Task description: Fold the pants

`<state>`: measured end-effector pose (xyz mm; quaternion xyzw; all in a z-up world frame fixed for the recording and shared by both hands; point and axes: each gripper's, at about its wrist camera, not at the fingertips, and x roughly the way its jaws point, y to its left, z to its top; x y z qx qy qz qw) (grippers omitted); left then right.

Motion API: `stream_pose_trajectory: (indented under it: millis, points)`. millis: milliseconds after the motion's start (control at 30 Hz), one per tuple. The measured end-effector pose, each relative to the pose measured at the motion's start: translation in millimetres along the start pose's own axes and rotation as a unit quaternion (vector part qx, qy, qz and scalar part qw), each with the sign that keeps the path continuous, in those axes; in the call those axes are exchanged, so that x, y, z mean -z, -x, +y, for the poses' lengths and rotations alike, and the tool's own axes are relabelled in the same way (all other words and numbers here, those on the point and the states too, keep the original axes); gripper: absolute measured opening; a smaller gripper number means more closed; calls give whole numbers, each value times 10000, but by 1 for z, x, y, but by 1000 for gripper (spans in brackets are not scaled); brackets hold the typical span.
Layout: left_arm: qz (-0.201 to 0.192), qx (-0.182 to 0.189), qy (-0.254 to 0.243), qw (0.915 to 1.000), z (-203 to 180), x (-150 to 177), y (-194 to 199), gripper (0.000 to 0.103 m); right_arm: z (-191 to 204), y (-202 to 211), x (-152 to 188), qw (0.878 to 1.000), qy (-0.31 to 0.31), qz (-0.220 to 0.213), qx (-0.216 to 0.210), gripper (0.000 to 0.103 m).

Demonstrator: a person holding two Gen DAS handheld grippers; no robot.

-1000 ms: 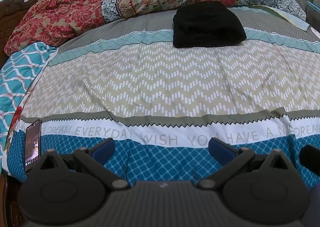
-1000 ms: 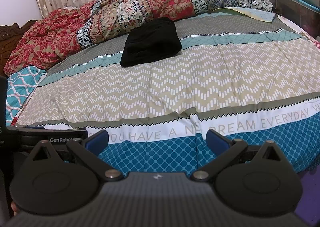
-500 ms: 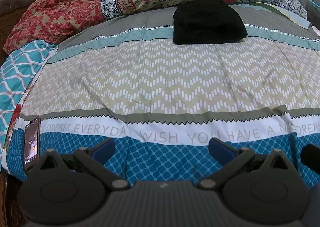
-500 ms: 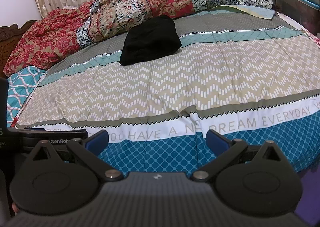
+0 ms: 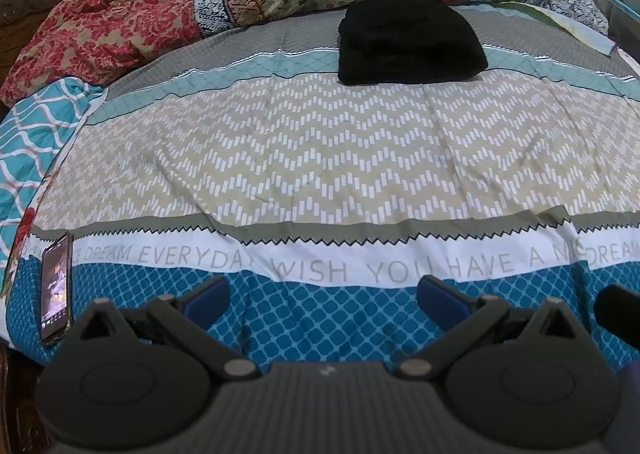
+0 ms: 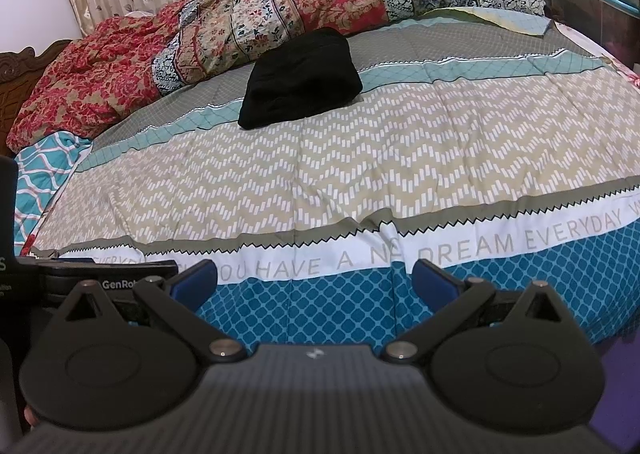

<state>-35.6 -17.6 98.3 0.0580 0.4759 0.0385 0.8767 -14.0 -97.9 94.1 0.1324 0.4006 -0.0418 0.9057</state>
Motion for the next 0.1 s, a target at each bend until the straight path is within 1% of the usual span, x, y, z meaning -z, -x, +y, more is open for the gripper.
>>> stream_pose_trajectory:
  millis: [100]
  points:
    - [-6, 64, -11, 10000, -1, -1, 0, 103, 0, 0, 0, 10000, 5, 0, -8, 103]
